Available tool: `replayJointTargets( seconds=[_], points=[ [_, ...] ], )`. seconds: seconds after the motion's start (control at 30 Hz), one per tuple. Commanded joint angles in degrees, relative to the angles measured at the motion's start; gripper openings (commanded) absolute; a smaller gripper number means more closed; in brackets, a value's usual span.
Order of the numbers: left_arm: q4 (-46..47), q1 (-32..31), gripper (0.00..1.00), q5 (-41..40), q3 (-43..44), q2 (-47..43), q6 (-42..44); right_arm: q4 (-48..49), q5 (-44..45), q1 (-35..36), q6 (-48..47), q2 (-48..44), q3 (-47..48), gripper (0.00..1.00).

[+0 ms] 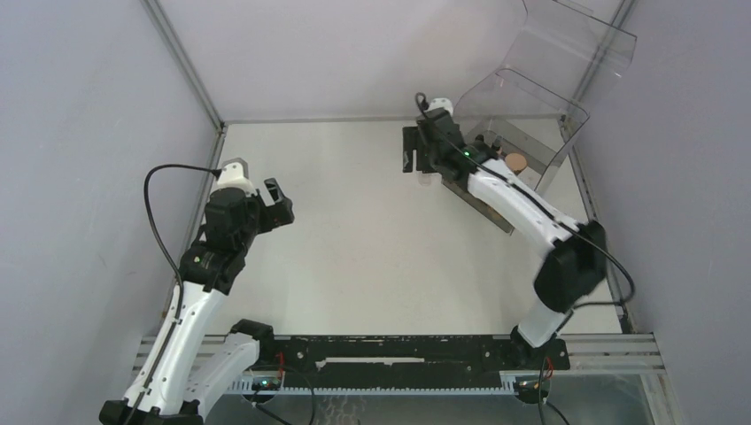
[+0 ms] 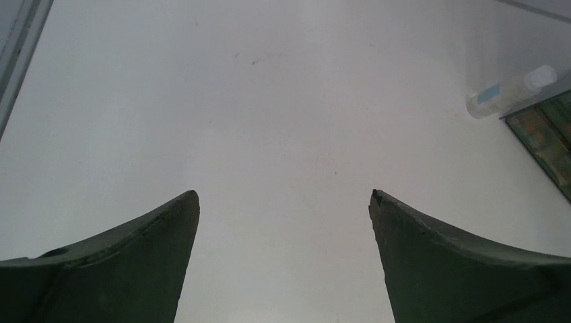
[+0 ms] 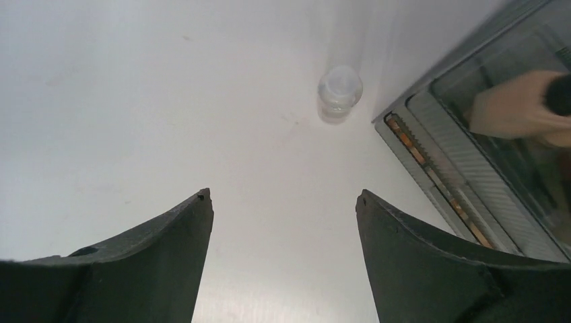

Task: Organize the makeup
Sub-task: Pick up the makeup from the center of the board.

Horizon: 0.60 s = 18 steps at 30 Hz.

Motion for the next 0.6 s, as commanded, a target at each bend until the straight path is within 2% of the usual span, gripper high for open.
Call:
replayJointTargets(
  seconds=[0.0, 0.23, 0.4, 0.57],
  points=[
    [-0.56, 0.62, 1.0, -2.03, -1.16, -1.27, 0.3, -3.18, 4.34, -0.82, -1.46, 10.84, 8.96, 0.84],
    [-1.14, 0.82, 1.0, -3.31, -1.09, -1.78, 0.74, -9.75, 12.39, -1.78, 2.9, 27.25, 22.9, 0.85],
    [-2.42, 1.0, 1.0, -5.12, -0.74, -2.17, 1.8, -8.47, 13.27, -3.42, 3.47, 30.52, 24.85, 0.86],
    [-2.38, 1.22, 1.0, -6.89, -0.96, -3.23, 2.06, -6.27, 9.24, -4.98, 1.78, 32.77, 25.2, 0.86]
  ],
)
